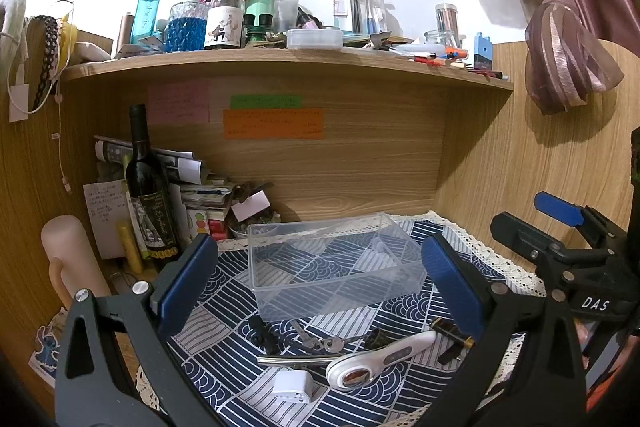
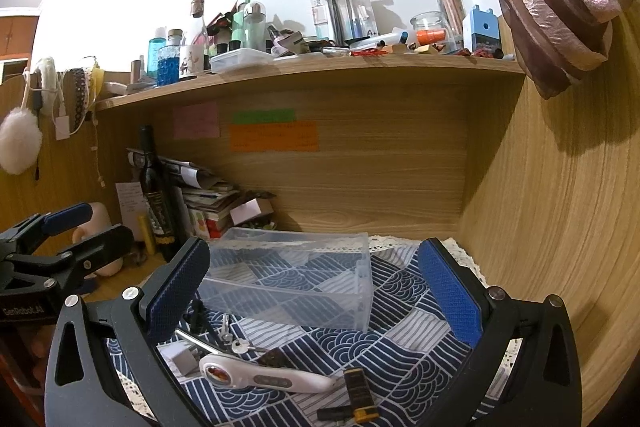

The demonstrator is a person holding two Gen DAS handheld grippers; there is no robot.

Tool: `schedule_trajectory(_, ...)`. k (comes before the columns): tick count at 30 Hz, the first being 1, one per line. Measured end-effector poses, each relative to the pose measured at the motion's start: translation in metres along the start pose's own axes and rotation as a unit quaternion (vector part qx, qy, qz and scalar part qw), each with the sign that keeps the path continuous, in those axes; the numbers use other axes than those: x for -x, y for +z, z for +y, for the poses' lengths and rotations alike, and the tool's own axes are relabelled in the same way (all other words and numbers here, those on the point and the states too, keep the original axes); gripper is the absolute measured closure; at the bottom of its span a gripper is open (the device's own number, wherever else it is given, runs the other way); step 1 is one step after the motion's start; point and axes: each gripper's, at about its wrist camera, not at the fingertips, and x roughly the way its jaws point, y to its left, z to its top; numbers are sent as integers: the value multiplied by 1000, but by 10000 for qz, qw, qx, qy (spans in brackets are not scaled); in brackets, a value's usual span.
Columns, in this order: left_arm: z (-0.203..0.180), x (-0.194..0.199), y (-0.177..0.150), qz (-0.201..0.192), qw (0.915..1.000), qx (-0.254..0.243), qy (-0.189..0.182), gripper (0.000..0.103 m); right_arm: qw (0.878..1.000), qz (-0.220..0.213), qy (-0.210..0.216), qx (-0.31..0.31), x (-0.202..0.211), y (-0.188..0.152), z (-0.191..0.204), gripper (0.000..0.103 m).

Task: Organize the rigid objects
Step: 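Grasp the black-and-gold cylinder with the right gripper while the left gripper grasps a black stick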

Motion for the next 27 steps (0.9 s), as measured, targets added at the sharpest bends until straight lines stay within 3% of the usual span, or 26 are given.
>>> schedule_trajectory(18,2,-8,-4,144,9997,28,-188,0,9998,66,160,32,-6,-2,0,0)
schedule_trajectory(20,6,-12,-4,212,9997,44,-144,15,9998,123,153,22,-9,-5,-2,0)
schedule_trajectory(22,14,-20,-4,402,9991,85,-104,21,9997,225,98,26,-13,-9,-6,5)
schedule_trajectory(25,30,-28,-5,588,9978,285,-72,23,9989,475,44,-30,-23,-16,-15,15)
schedule_trajectory(27,40,-33,-8,663,9972,340,41,23,9976,681,54,-125,-30,-24,-24,15)
